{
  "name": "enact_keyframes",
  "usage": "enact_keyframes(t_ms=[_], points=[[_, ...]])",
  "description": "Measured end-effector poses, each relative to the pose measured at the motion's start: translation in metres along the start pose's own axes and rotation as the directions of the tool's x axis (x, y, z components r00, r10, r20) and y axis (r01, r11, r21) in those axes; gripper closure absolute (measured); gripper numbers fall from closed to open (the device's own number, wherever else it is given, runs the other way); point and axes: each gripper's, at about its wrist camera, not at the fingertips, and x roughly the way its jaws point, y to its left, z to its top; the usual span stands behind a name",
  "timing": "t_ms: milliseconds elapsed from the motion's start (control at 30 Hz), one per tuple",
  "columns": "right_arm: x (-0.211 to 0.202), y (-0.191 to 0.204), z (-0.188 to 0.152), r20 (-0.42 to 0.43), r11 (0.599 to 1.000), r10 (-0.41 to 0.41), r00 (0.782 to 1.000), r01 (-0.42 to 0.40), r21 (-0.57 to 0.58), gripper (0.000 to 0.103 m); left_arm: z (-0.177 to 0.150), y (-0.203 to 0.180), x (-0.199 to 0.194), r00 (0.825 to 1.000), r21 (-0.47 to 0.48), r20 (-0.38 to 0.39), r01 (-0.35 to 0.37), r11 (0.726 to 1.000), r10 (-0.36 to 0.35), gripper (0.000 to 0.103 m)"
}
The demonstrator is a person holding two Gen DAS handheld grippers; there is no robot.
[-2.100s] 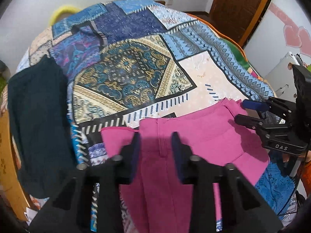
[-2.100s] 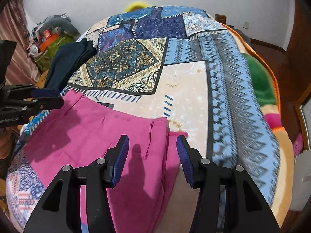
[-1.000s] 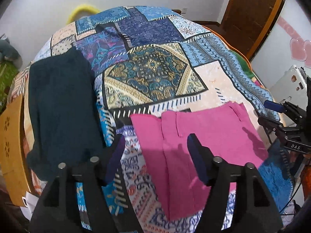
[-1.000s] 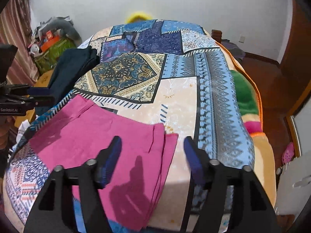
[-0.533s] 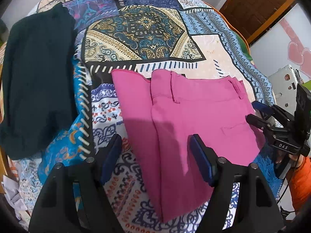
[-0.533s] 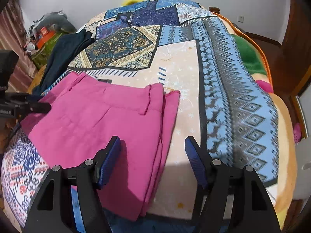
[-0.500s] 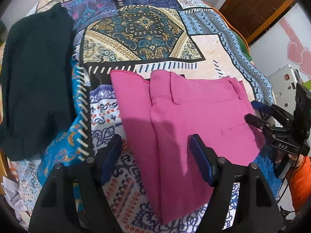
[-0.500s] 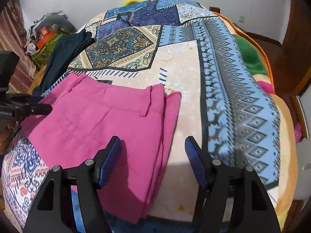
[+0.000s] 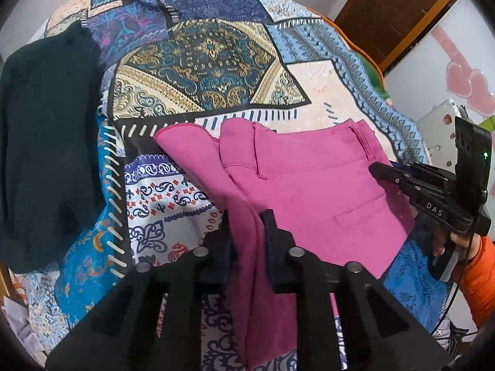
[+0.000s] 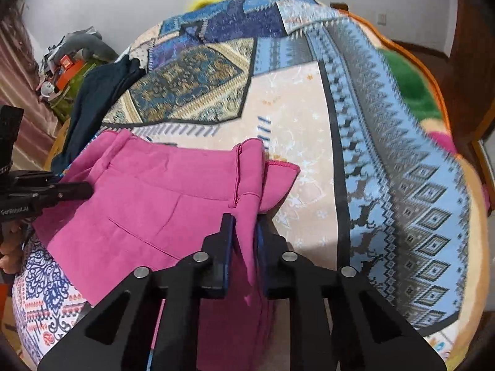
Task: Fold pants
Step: 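Lift the pink trousers with both tools and carry them onto the dark trousers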
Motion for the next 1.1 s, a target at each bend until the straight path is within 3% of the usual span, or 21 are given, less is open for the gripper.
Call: enact_keyframes(t_ms=[200, 333, 700, 867, 1100], points=[[-0.026, 0.023, 0.013, 0.077, 0.996, -0.014, 0.997, 0.02, -0.081, 0.092, -0.003, 0.0, -0.034, 0.995, 0.018, 0.093, -0.05, 0.999, 0.048, 0.09], [-0.05, 0.045, 0.028, 0.146, 0.99, -0.011, 0.989, 0.031, -0.139, 0.092, -0.002, 0.004, -0.069, 0.98, 0.016, 0.181, -0.082, 0.996, 0.078, 0.09], [-0.08, 0.118, 0.082, 0.289, 0.976, 0.076, 0.954, -0.012, -0.216, 0.092, 0.001, 0.052, -0.17, 0.903, -0.054, 0.391, -0.172, 0.984, 0.18, 0.09], [-0.066, 0.156, 0.107, 0.312, 0.969, 0.111, 0.944, -0.032, -0.247, 0.092, 0.004, 0.087, -0.191, 0.867, -0.122, 0.43, -0.22, 0.968, 0.251, 0.09], [-0.022, 0.204, 0.132, 0.286, 0.957, 0.143, 0.948, -0.059, -0.284, 0.092, 0.001, 0.149, -0.193, 0.834, -0.214, 0.427, -0.281, 0.935, 0.349, 0.091]])
